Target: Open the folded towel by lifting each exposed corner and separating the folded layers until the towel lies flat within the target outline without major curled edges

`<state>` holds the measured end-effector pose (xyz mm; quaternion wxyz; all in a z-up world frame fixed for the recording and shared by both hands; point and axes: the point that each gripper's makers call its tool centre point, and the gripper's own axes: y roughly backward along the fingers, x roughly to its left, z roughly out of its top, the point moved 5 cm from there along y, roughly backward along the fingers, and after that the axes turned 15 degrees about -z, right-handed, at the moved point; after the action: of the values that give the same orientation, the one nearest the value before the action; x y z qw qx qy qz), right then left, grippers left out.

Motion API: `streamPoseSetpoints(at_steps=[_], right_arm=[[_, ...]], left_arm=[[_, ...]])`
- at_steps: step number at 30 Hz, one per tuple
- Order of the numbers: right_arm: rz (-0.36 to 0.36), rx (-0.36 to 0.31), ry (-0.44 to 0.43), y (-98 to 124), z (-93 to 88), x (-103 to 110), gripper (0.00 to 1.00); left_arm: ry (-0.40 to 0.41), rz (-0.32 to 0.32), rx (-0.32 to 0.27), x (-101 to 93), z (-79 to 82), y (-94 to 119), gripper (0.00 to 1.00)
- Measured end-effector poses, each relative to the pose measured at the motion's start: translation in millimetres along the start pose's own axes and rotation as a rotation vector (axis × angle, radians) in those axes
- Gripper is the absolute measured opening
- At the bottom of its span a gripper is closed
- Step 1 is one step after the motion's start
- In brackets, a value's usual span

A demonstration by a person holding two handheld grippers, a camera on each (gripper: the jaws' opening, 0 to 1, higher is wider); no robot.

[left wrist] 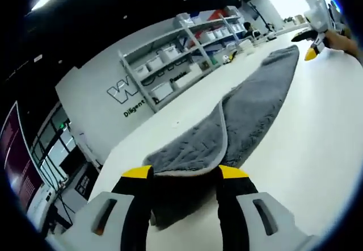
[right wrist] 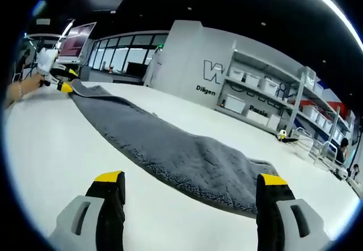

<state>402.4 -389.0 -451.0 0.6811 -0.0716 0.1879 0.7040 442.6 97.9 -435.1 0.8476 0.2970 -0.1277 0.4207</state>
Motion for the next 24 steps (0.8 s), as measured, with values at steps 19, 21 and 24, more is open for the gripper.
streamPoseSetpoints(at_steps=[19,21,24], right_arm=[[0.004,-0.005,-0.005,0.5,1.3,-0.4,0.97],[0.003,-0.004,-0.003,0.7,0.8,0.0,0.97],[0.005,0.000,-0.002,1.3,-0.1,0.6,0.97]], left_arm=[[0.026,-0.050,-0.031,-10.1,-4.0,0.6,0.03],[0.026,-0.062,-0.033,-14.0,-3.8,2.4,0.03],[0.032,-0.075,-0.044,-17.5,-3.6,5.7,0.03]])
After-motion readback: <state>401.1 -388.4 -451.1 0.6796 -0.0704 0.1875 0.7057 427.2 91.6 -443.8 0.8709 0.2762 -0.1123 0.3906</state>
